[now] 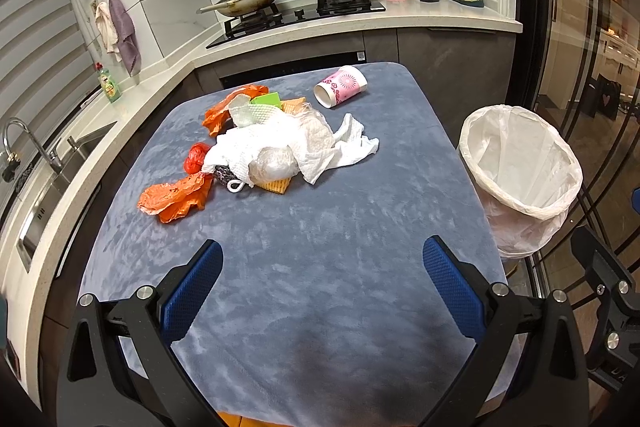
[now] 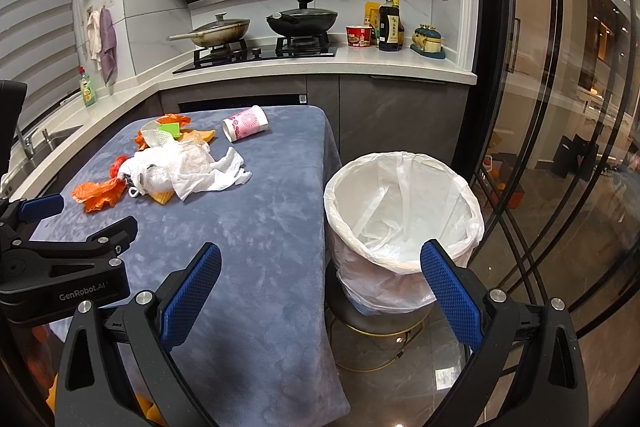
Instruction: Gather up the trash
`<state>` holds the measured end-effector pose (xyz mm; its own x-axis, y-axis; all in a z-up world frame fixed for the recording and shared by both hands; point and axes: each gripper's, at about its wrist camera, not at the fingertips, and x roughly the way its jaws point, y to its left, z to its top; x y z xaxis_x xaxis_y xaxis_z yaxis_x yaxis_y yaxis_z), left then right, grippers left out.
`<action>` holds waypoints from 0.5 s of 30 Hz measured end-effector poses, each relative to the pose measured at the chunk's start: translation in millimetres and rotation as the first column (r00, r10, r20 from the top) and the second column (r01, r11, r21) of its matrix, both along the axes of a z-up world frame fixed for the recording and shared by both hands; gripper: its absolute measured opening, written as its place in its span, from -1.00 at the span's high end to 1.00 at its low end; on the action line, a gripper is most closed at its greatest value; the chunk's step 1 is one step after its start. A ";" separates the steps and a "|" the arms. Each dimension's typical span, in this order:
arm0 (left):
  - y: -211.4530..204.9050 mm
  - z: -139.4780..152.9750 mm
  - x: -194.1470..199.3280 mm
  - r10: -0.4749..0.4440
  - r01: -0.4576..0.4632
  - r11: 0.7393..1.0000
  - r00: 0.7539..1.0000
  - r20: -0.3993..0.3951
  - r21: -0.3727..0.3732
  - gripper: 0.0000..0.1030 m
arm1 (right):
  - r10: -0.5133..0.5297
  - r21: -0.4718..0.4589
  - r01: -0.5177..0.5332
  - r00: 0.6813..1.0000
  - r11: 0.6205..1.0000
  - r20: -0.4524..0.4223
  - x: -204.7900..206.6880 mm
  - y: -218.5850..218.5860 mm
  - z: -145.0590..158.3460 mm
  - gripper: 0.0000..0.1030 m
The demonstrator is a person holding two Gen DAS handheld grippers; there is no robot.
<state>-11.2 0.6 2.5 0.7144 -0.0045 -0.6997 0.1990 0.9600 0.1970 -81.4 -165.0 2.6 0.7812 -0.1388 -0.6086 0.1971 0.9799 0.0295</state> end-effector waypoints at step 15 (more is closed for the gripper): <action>0.3 0.0 0.3 -0.004 0.004 1.000 1.000 0.001 0.003 -0.86 | 0.000 0.003 0.000 1.000 1.000 0.002 -0.4 -0.7 -0.4 -0.87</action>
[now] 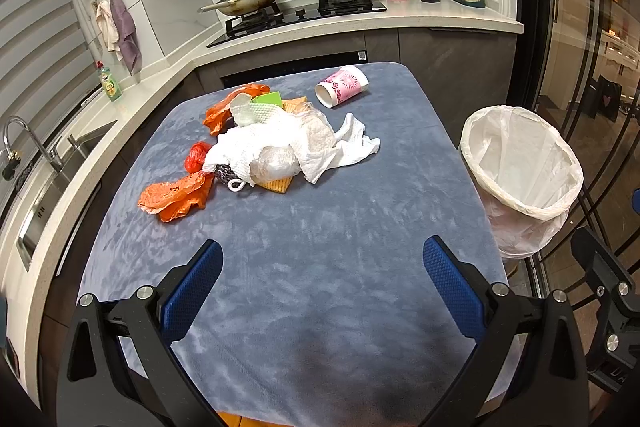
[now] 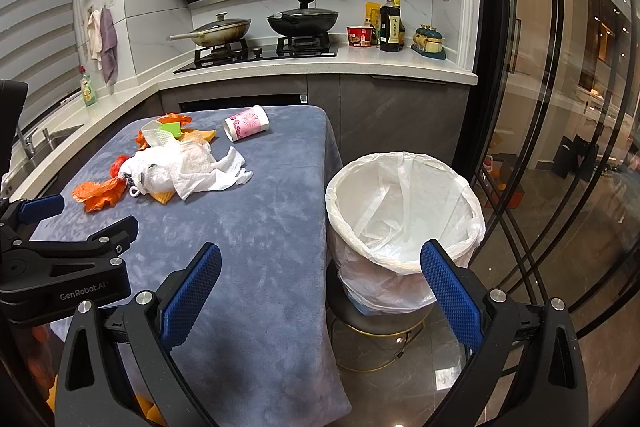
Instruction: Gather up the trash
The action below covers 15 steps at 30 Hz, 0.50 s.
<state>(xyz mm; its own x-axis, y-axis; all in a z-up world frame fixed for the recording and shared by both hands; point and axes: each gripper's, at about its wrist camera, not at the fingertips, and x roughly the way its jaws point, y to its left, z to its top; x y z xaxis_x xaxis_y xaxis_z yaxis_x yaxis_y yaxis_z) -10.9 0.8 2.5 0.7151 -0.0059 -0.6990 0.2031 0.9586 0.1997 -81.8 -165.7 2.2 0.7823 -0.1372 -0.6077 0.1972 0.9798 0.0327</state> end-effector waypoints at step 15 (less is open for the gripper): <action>-0.3 -0.3 0.5 0.000 0.000 1.000 1.000 -0.001 -0.001 -0.86 | -0.002 0.000 0.002 1.000 1.000 0.006 1.4 -0.8 0.6 -0.86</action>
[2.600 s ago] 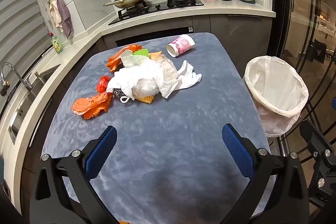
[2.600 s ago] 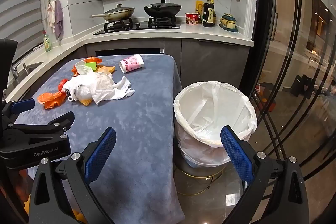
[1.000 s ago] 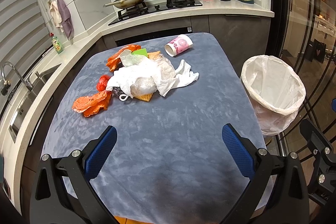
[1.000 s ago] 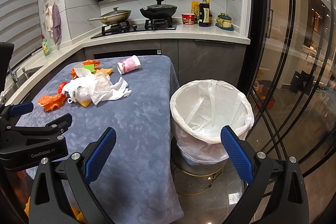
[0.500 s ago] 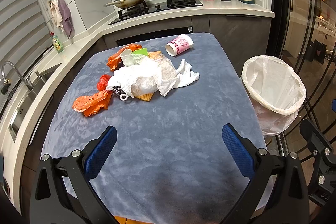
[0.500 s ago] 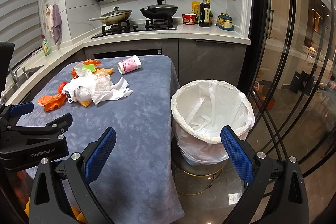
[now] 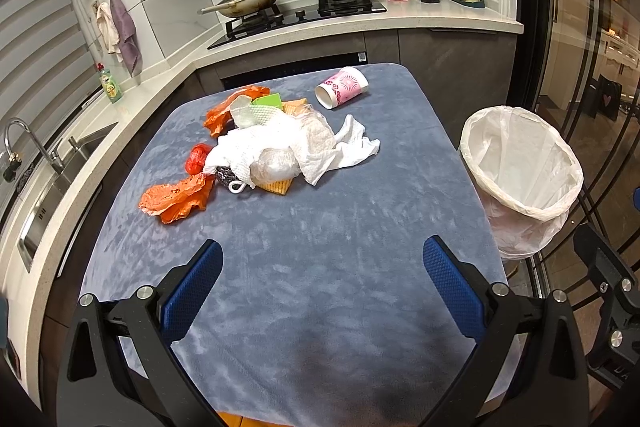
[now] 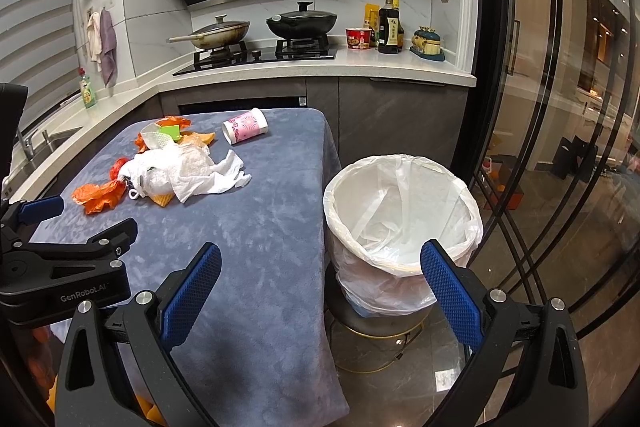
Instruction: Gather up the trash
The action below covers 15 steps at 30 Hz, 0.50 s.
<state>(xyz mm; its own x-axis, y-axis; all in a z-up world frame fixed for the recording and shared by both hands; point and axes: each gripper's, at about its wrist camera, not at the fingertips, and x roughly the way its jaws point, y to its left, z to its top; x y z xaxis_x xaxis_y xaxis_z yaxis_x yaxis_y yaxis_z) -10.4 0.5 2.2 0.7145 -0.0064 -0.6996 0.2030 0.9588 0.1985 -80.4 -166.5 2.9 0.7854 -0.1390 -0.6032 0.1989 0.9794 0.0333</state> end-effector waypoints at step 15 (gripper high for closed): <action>-0.5 -0.1 -1.0 0.000 0.000 1.000 1.000 0.001 -0.001 -0.86 | 0.003 -0.001 -0.003 1.000 1.000 0.004 1.3 1.8 1.7 -0.86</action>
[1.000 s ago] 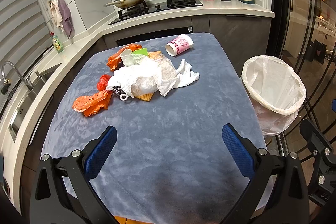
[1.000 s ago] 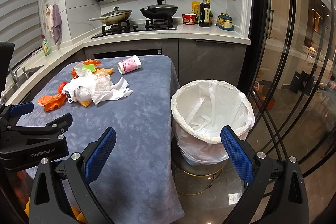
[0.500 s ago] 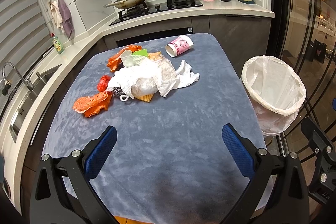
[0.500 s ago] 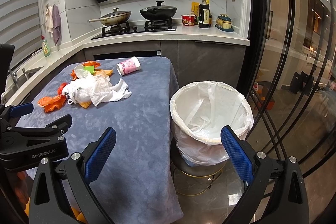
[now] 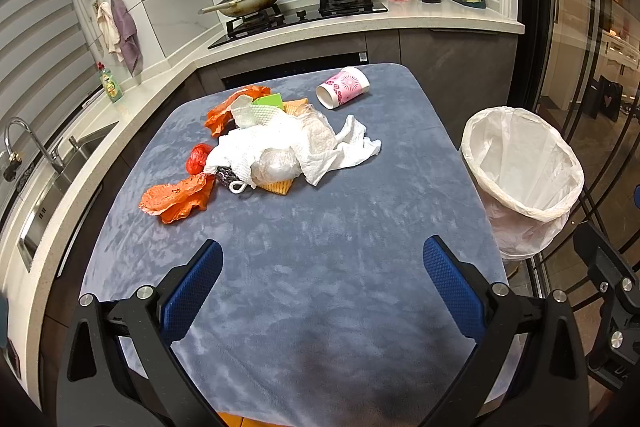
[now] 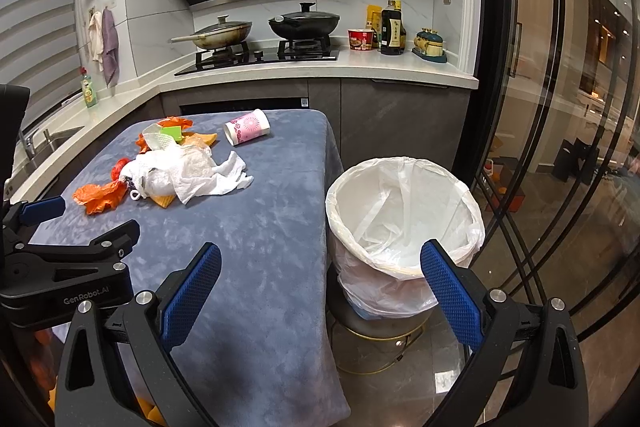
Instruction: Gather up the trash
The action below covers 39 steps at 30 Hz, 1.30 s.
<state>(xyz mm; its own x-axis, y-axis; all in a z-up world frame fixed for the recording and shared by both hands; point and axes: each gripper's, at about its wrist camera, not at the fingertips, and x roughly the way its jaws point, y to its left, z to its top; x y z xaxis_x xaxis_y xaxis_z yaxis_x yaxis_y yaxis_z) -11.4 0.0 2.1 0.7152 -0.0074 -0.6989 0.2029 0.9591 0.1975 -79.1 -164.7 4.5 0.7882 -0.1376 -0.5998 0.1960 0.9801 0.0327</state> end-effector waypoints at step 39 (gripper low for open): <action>98.3 -35.7 92.3 0.139 -0.148 0.983 0.986 -0.088 -0.108 -0.86 | 0.113 0.003 -0.113 0.993 0.994 -0.022 107.0 70.5 -26.0 -0.86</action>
<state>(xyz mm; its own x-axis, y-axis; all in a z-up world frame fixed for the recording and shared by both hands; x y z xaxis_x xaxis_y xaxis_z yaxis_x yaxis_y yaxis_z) 80.9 98.3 -33.6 0.6564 0.0080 -0.7544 0.0727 0.9946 0.0738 27.9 -94.2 -21.5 0.7854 -0.0475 -0.6171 0.0845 0.9959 0.0309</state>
